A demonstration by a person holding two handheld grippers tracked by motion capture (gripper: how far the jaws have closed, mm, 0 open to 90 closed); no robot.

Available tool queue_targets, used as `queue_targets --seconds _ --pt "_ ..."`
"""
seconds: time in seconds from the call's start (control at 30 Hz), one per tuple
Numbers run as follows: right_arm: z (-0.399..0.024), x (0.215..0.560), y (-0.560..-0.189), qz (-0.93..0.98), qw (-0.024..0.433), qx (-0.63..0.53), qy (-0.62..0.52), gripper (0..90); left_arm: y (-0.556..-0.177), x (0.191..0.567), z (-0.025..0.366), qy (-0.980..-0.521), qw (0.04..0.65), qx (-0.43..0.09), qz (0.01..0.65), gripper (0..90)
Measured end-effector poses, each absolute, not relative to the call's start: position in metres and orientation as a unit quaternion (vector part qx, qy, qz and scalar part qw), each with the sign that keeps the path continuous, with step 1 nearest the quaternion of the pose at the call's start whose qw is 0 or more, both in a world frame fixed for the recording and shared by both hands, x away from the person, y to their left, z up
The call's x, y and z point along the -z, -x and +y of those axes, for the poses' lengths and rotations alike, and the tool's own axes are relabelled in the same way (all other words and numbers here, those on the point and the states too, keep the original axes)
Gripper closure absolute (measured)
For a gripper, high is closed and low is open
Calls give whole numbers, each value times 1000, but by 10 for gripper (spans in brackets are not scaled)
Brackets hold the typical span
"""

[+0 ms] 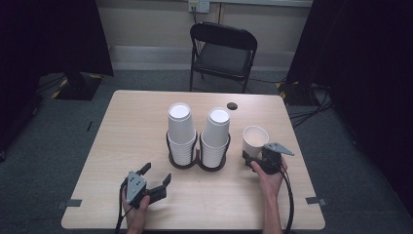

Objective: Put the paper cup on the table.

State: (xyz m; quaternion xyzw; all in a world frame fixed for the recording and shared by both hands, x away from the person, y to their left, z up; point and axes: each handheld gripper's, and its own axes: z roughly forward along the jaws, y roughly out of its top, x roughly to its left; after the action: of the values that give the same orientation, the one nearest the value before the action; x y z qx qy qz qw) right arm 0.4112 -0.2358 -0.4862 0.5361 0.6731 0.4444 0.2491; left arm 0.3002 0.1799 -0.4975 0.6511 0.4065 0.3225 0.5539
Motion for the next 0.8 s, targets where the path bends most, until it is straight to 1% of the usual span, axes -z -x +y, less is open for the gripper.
queue_targets --seconds 0.13,0.47,0.57,0.63,0.8 --pt "-237 484 -400 664 257 -453 -537 139 -300 497 179 -654 549 -326 406 174" --pt "-233 479 -370 646 272 -488 -519 150 -299 497 180 -645 551 -325 418 169" --pt "-231 478 -363 647 269 -499 -510 153 -298 497 179 -644 547 -330 421 166" --pt "-229 477 -357 646 269 -514 -496 186 -298 497 178 -646 541 -333 425 161" --pt "-221 475 -342 640 279 -530 -481 182 -297 497 179 -641 541 -333 430 156"
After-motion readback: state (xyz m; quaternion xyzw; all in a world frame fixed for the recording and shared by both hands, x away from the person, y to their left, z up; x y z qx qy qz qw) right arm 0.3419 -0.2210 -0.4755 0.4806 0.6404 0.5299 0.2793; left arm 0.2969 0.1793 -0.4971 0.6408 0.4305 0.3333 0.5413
